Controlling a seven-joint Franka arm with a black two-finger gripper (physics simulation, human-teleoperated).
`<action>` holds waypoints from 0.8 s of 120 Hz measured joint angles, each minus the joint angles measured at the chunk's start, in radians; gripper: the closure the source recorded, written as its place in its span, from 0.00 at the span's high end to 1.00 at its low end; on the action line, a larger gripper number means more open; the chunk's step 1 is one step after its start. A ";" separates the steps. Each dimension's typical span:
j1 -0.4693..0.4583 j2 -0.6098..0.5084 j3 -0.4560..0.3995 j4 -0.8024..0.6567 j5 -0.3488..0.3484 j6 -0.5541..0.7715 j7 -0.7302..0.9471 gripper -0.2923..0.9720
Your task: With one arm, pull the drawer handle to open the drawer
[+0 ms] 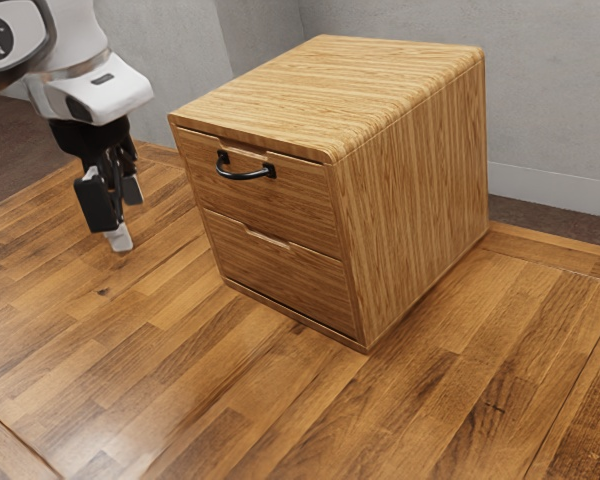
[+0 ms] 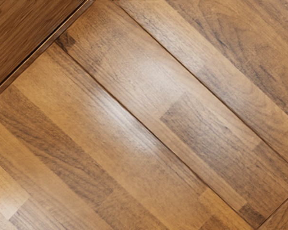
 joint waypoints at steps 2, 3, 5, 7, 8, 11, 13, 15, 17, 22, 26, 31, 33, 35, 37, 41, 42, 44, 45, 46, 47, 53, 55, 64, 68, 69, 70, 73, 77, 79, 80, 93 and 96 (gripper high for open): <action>0.000 0.000 0.000 0.000 0.000 0.001 0.000 0.77; 0.000 0.000 0.000 0.000 -0.001 0.001 -0.001 0.77; 0.000 0.000 0.000 0.000 -0.001 0.002 -0.001 0.77; 0.001 0.000 0.000 0.000 -0.001 0.002 -0.001 0.77; 0.001 0.000 0.000 0.000 -0.001 0.003 -0.001 0.77; 0.001 0.001 0.000 0.000 -0.002 0.004 -0.002 0.77; 0.001 0.001 0.000 0.000 -0.002 0.005 -0.002 0.77; 0.001 0.002 0.000 0.000 -0.002 0.006 -0.003 0.77; 0.001 0.002 0.000 0.000 -0.002 0.007 -0.003 0.77; -0.001 0.007 0.000 0.000 -0.003 0.008 -0.004 0.77; -0.004 0.012 0.001 -0.001 -0.004 0.009 -0.004 0.77; -0.004 0.014 0.005 -0.001 -0.008 0.010 -0.005 0.77; -0.003 0.014 0.006 -0.001 -0.010 0.010 -0.004 0.77; -0.002 0.014 0.008 -0.002 -0.012 0.011 -0.001 0.77; -0.002 0.014 0.009 -0.002 -0.013 0.012 0.005 0.77; -0.003 0.010 0.011 -0.006 -0.014 0.018 0.020 0.77; -0.002 0.009 0.011 -0.008 -0.014 0.021 0.025 0.77; -0.002 0.009 0.011 -0.010 -0.015 0.028 0.037 0.77; -0.003 0.009 0.010 -0.012 -0.015 0.033 0.045 0.77; -0.003 0.008 0.010 -0.014 -0.015 0.038 0.052 0.77; -0.003 0.008 0.010 -0.017 -0.015 0.044 0.060 0.77; -0.005 0.006 0.009 -0.037 -0.018 0.087 0.119 0.77; -0.005 0.006 0.009 -0.043 -0.019 0.103 0.142 0.77; -0.005 0.006 0.007 -0.060 -0.020 0.168 0.248 0.77; -0.005 0.007 0.007 -0.063 -0.019 0.192 0.291 0.77; -0.005 0.007 0.007 -0.063 -0.019 0.198 0.302 0.77; -0.005 0.007 0.007 -0.063 -0.019 0.203 0.312 0.77; -0.003 0.008 0.008 -0.064 -0.020 0.218 0.343 0.77; -0.001 0.011 0.008 -0.064 -0.022 0.235 0.384 0.77; -0.001 0.013 0.008 -0.064 -0.023 0.243 0.404 0.77; 0.000 0.014 0.008 -0.064 -0.024 0.247 0.414 0.77; 0.002 0.032 0.011 -0.061 -0.061 0.308 0.544 0.71; 0.002 0.039 0.012 -0.059 -0.067 0.323 0.571 0.69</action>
